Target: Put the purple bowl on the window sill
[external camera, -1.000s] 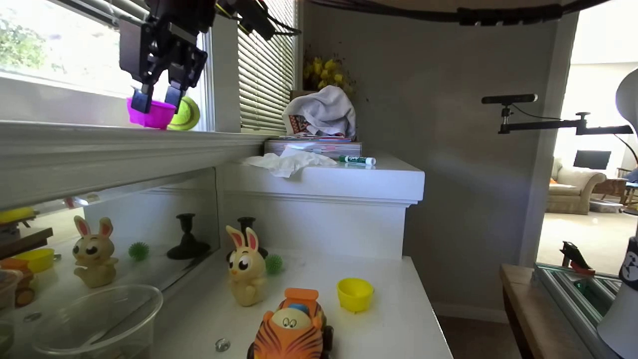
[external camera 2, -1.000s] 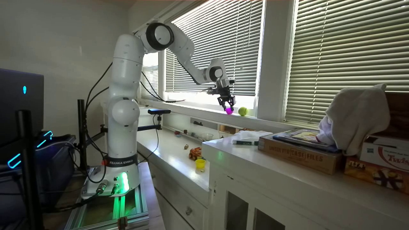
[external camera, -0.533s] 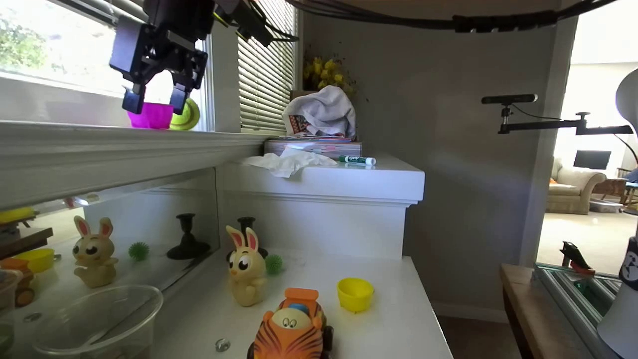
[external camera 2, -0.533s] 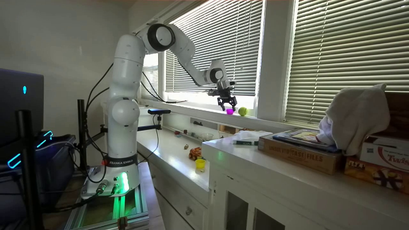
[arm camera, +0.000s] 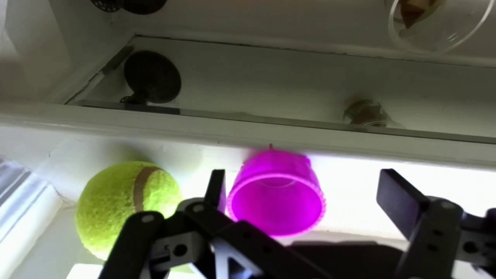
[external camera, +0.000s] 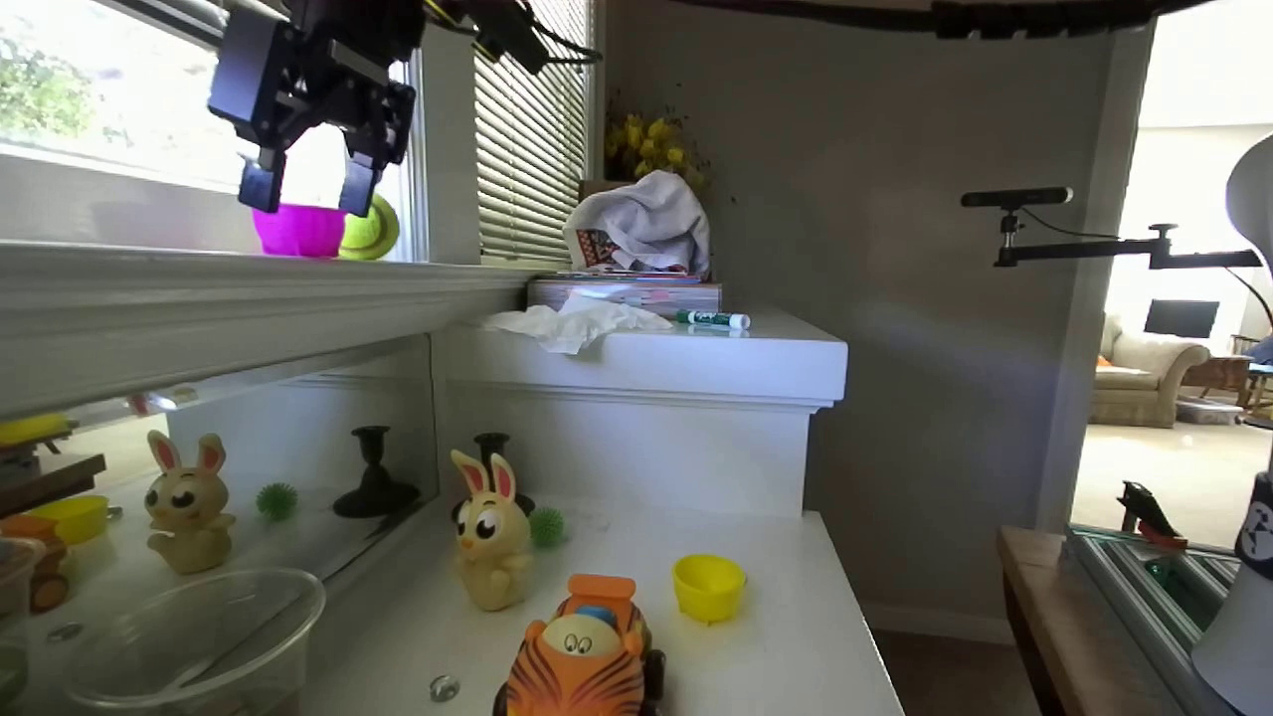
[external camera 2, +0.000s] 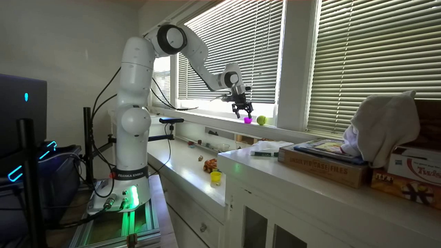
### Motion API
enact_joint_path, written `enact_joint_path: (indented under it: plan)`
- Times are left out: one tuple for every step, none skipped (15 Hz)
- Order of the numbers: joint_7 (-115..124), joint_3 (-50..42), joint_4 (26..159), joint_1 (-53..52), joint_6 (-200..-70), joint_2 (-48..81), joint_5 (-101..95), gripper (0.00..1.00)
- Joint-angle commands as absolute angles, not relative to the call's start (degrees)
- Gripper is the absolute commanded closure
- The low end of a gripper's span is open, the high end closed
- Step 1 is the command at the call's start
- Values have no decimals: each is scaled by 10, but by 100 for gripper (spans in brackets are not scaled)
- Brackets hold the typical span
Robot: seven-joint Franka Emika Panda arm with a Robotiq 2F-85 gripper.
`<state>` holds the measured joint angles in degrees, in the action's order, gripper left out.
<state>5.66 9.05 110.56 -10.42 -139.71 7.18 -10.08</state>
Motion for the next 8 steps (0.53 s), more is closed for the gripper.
enact_joint_path:
  plan:
    - [107, 92, 1132, -120, -1344, 18, -127, 0]
    - [113, 95, 1132, -122, -1322, 10, -126, 0]
    - [121, 97, 1129, -123, -1302, 5, -128, 0]
    - [127, 100, 1127, -123, -1290, 3, -128, 0]
    - [127, 102, 1124, -123, -1280, 4, -123, 0]
    - [131, 103, 1121, -122, -1269, 3, -123, 0]
    - [135, 105, 1118, -122, -1256, 5, -121, 0]
    - [135, 106, 1118, -122, -1240, 4, -117, 0]
